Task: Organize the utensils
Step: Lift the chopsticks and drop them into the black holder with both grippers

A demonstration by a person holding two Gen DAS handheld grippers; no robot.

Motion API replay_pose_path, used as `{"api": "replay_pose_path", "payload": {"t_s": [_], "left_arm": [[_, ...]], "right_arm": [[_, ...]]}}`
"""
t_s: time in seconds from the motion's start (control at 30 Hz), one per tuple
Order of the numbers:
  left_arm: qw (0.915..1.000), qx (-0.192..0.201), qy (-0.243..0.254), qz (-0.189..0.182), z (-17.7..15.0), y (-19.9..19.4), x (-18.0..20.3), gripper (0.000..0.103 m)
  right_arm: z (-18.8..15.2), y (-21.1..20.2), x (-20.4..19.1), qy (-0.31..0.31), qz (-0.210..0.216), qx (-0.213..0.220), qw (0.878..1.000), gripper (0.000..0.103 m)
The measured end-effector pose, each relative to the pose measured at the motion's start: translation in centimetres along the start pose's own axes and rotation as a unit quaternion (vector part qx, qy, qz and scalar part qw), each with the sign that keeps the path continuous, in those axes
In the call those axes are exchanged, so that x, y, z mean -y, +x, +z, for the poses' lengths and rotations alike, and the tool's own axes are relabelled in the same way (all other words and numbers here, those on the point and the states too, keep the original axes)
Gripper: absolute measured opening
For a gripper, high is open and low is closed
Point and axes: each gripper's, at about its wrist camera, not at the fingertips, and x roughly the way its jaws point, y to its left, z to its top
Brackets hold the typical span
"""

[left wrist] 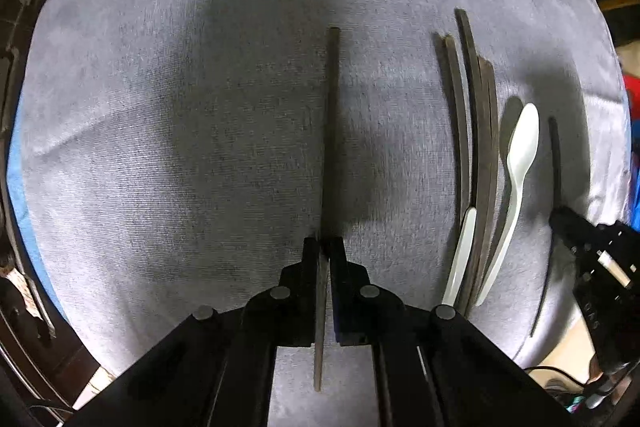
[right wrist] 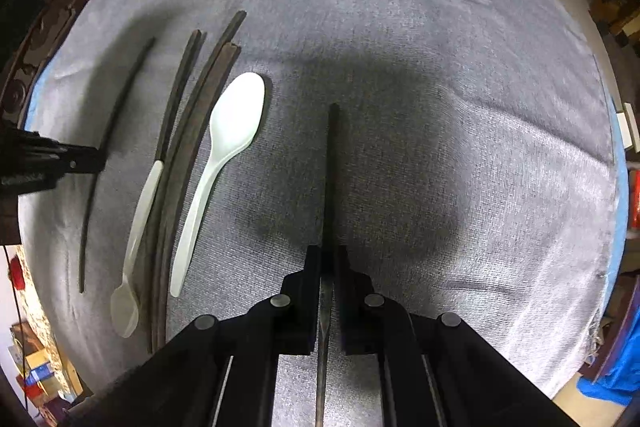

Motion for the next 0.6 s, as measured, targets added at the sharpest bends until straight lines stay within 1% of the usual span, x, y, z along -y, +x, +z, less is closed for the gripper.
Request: {"api": "replay_pose_path", "payload": {"t_s": [0.07, 0.1, 0.17, 0.3, 0.37, 0.4, 0.43, 0.47, 0.5, 0.53, 0.6], "left_arm": [[1.0000, -0.001, 0.003, 0.004, 0.9, -0.6, 0.1, 0.009], [1.0000, -0.005, 0.005, 0.002, 1.3, -1.0, 0.1, 0.015], [0.9999, -0.012, 0.009, -0.009, 3.0, 0.1, 0.4, 0.023], [0.9998, -0.019, 0.005, -0.002, 4.4, -0.1, 1.4, 0.023], [0.9999, -0.012, 0.004, 0.005, 5.4, -0.5, 1.4, 0.023], [0.9999, -0.010, 0.004, 0.007, 6.0, 0.2, 1.7, 0.023], [0.9999, -0.007, 0.005, 0.012, 6.2, 0.2, 1.8, 0.020], [0.9997, -0.003, 0.009, 0.023, 6.1, 0.2, 2.0, 0.010], [0.9996, 0.002, 0.017, 0.024, 6.6, 0.4, 2.1, 0.005], [0.9996, 0.002, 0.020, 0.019, 7.0, 0.7, 2.1, 0.005], [0.9998, 0.007, 0.016, 0.005, 6.8, 0.9, 1.6, 0.005]], "right_arm": [[0.4, 0.1, -0.2, -0.004, -0.002, -0.010, 1.000, 0.009], [0.8, 0.3, -0.2, -0.005, -0.002, -0.017, 1.000, 0.010], [1.7, 0.6, -0.4, -0.008, -0.003, -0.035, 0.999, 0.010], [3.3, 1.2, -0.9, -0.012, -0.006, -0.061, 0.998, 0.010], [4.2, 1.5, -0.9, -0.006, -0.005, -0.077, 0.997, 0.010], [4.4, 1.5, -0.9, -0.007, -0.006, -0.079, 0.997, 0.010], [4.7, 1.6, -1.1, -0.009, -0.009, -0.083, 0.996, 0.010], [5.0, 1.7, -1.2, -0.009, -0.011, -0.086, 0.996, 0.010], [5.3, 1.8, -1.2, -0.009, -0.013, -0.089, 0.996, 0.010], [5.4, 1.9, -1.2, -0.007, -0.013, -0.089, 0.996, 0.010], [5.1, 1.7, -0.9, 0.006, -0.009, -0.080, 0.997, 0.008]]}}
